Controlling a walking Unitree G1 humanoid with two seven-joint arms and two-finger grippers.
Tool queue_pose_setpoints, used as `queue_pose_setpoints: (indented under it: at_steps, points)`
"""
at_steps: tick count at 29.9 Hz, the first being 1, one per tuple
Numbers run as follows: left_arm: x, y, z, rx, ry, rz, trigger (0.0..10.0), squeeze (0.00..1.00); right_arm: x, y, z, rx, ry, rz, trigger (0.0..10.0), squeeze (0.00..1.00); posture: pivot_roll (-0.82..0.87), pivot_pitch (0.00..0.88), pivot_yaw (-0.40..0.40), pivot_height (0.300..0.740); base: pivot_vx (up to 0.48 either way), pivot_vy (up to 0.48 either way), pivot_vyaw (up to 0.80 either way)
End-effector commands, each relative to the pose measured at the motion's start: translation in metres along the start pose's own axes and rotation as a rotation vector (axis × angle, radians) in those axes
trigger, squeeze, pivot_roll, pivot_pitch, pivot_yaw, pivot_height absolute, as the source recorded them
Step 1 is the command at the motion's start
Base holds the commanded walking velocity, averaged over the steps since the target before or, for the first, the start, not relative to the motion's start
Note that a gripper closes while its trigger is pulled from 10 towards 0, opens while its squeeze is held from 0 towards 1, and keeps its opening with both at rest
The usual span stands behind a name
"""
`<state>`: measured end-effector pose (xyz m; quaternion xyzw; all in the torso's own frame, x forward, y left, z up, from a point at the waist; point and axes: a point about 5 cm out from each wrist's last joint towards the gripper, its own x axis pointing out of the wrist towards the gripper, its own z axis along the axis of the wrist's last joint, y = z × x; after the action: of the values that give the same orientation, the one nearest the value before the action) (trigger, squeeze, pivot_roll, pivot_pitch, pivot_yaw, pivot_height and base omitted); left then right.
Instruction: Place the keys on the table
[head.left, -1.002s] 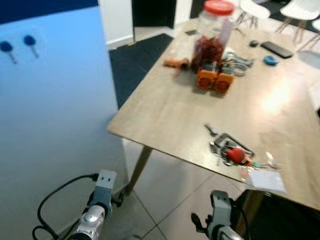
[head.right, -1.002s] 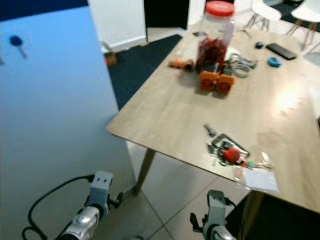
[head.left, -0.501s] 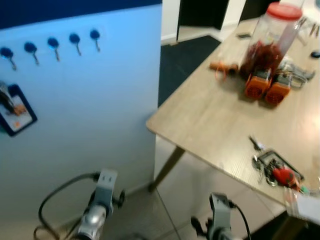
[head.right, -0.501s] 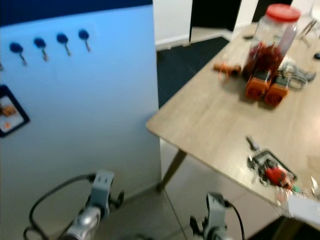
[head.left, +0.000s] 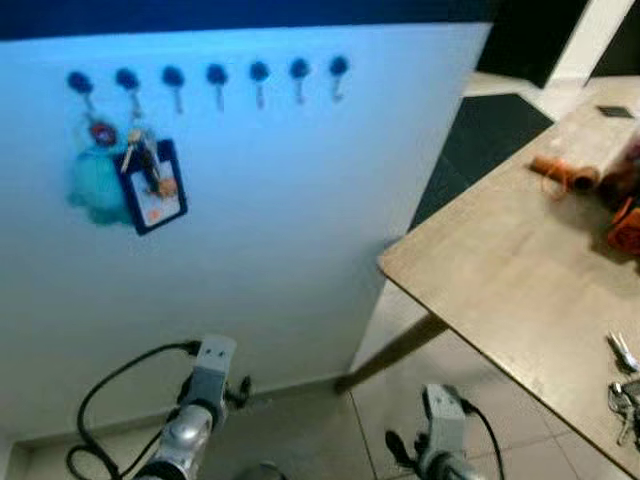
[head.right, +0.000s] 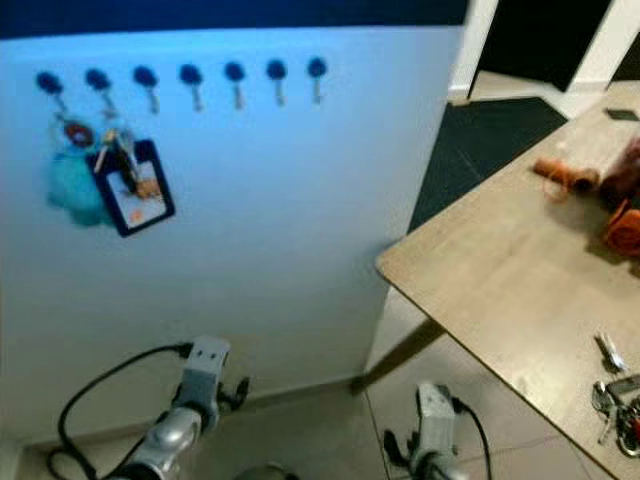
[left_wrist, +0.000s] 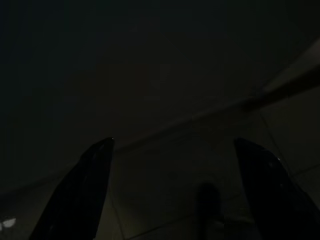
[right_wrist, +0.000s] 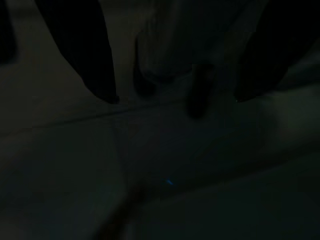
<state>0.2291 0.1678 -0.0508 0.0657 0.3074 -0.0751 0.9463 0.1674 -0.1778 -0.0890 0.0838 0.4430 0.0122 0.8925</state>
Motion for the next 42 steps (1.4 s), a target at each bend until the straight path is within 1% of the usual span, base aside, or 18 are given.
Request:
queue_pose_setpoints:
  at_steps: [1,9,11,13,15,20,28,30,31,32,33,34,35,40,42]
  points:
    - [-0.005,0.000,-0.013,-0.002,0.043,0.001,10.0,0.00,0.000,-0.001,0.000,-0.001,0.003,-0.006,10.0,0.00,0.05,0.050,-0.028,0.740,0.000,0.000,0.80]
    - [-0.004,0.000,-0.012,0.003,0.038,-0.001,10.0,0.00,0.000,-0.001,0.002,0.015,-0.006,-0.011,10.0,0.00,0.05,0.049,-0.029,0.740,0.000,0.000,0.80]
    - [-0.004,0.000,-0.011,0.005,0.037,-0.002,10.0,0.00,0.000,-0.002,0.003,0.012,-0.010,-0.015,10.0,0.00,0.05,0.049,-0.030,0.740,0.000,0.000,0.00]
    - [-0.004,-0.001,-0.011,0.006,0.033,-0.006,10.0,0.00,0.000,-0.005,0.003,0.069,-0.022,-0.036,10.0,0.00,0.05,0.051,-0.031,0.740,0.000,0.000,0.00]
    - [-0.004,-0.002,-0.010,0.005,0.027,-0.013,10.0,0.00,0.000,-0.006,0.004,0.097,-0.030,-0.046,10.0,0.00,0.04,0.054,-0.032,0.740,0.000,0.000,0.00]
    - [-0.002,-0.005,-0.006,0.021,0.012,-0.036,10.0,0.00,-0.001,-0.008,0.005,0.097,-0.036,-0.047,10.0,0.00,0.04,0.057,-0.034,0.740,0.000,0.000,0.00]
    - [-0.001,-0.009,-0.004,0.023,0.006,-0.044,10.0,0.00,-0.001,-0.008,0.006,0.099,-0.048,-0.047,10.0,0.00,0.04,0.065,-0.032,0.740,0.000,0.000,0.00]
    - [-0.001,-0.009,-0.004,0.029,0.012,-0.043,10.0,0.00,0.000,-0.005,0.004,0.039,-0.034,-0.032,10.0,0.00,0.04,0.066,-0.031,0.740,0.000,0.000,0.00]
    - [-0.001,-0.009,-0.004,0.031,0.013,-0.042,10.0,0.00,0.000,-0.003,0.004,-0.006,-0.030,-0.024,10.0,0.00,0.04,0.065,-0.031,0.740,0.000,0.000,0.00]
    - [-0.001,-0.009,-0.004,0.031,0.013,-0.042,10.0,0.00,0.000,-0.003,0.004,-0.006,-0.030,-0.024,10.0,0.00,0.04,0.065,-0.031,0.740,0.000,0.000,0.00]
    - [-0.001,-0.008,-0.004,0.034,0.014,-0.041,10.0,0.00,0.000,-0.001,0.003,-0.042,-0.022,-0.015,10.0,0.00,0.04,0.065,-0.030,0.740,0.000,0.000,0.00]
    - [-0.001,-0.008,-0.004,0.034,0.014,-0.041,10.0,0.00,0.000,-0.001,0.003,-0.042,-0.022,-0.015,10.0,0.00,0.04,0.065,-0.030,0.740,0.000,0.000,0.00]
    - [-0.001,-0.008,-0.004,0.039,0.012,-0.042,10.0,0.00,0.000,0.002,0.001,-0.079,-0.011,-0.002,10.0,0.00,0.04,0.067,-0.028,0.740,0.000,0.000,0.80]
    - [-0.001,-0.008,-0.002,0.035,-0.001,-0.048,10.0,0.00,0.000,0.003,-0.001,-0.051,-0.007,-0.003,10.0,0.00,0.04,0.067,-0.023,0.740,0.000,0.000,0.80]
    - [-0.001,-0.009,-0.002,0.039,-0.007,-0.057,10.0,0.00,-0.001,-0.002,-0.001,0.029,-0.020,-0.044,10.0,0.00,0.04,0.068,-0.023,0.740,0.000,0.000,0.00]
